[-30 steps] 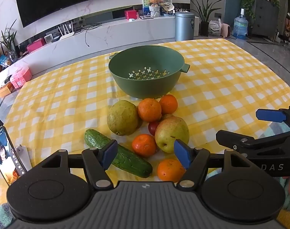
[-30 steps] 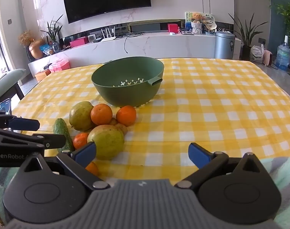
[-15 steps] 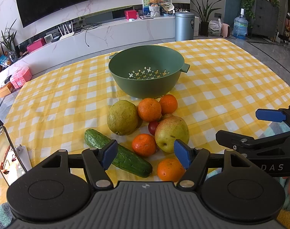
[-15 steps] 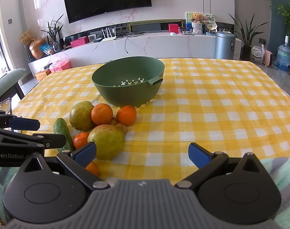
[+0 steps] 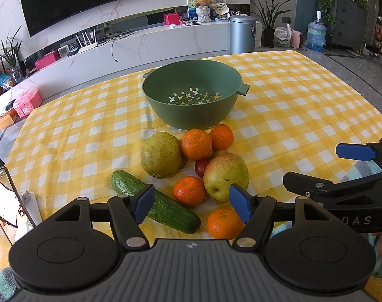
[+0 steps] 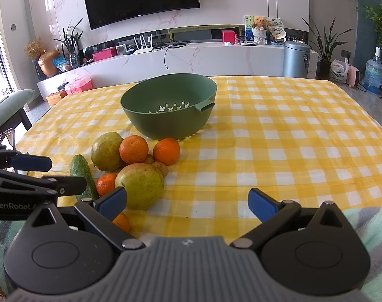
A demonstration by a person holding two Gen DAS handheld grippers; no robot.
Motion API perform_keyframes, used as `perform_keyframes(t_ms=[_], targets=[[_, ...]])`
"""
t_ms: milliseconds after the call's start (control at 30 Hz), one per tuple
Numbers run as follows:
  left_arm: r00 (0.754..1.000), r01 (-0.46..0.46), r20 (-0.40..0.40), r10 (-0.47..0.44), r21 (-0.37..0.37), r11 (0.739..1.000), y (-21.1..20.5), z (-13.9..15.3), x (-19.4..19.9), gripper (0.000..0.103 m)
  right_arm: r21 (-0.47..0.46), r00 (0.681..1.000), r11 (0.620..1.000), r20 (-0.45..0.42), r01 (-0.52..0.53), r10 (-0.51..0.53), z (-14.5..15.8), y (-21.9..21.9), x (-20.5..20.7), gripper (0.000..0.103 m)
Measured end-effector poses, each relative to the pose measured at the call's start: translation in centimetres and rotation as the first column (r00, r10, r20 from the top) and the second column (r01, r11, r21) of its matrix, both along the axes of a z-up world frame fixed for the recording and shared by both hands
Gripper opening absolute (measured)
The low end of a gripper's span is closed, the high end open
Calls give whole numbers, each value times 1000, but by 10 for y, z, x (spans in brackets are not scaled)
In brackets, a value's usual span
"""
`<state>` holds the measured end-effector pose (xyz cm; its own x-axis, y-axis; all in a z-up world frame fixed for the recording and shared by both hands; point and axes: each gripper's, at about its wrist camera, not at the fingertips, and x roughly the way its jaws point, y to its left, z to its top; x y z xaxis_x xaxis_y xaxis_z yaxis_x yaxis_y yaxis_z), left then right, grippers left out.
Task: Organize fruits
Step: 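Move both tools forward toward the two yellow-green pears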
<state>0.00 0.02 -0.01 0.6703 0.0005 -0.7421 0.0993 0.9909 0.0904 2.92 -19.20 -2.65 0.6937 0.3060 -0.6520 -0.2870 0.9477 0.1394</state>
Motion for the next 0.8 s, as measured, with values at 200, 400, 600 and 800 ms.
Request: perform_keyframes(t_ms=[200,400,600,800], targets=[[1000,1,0,-1,0,1000,0,0,0,80,-3,1000,1000,-1,0,0,-1,1,0,99],[1000,0,0,0,1,1000,0,0,0,80,-7,1000,1000,-4,-3,3,-3,1,0,99],[1000,1,0,-1,1,1000,0,0,0,80,-9,1000,1000,-7,-4,4,-3,1,1,99],[1000,17,7,-16,-18,1000,4,1,0,77,-7,1000,1000,-9,-4,4,-4,1,1,99]])
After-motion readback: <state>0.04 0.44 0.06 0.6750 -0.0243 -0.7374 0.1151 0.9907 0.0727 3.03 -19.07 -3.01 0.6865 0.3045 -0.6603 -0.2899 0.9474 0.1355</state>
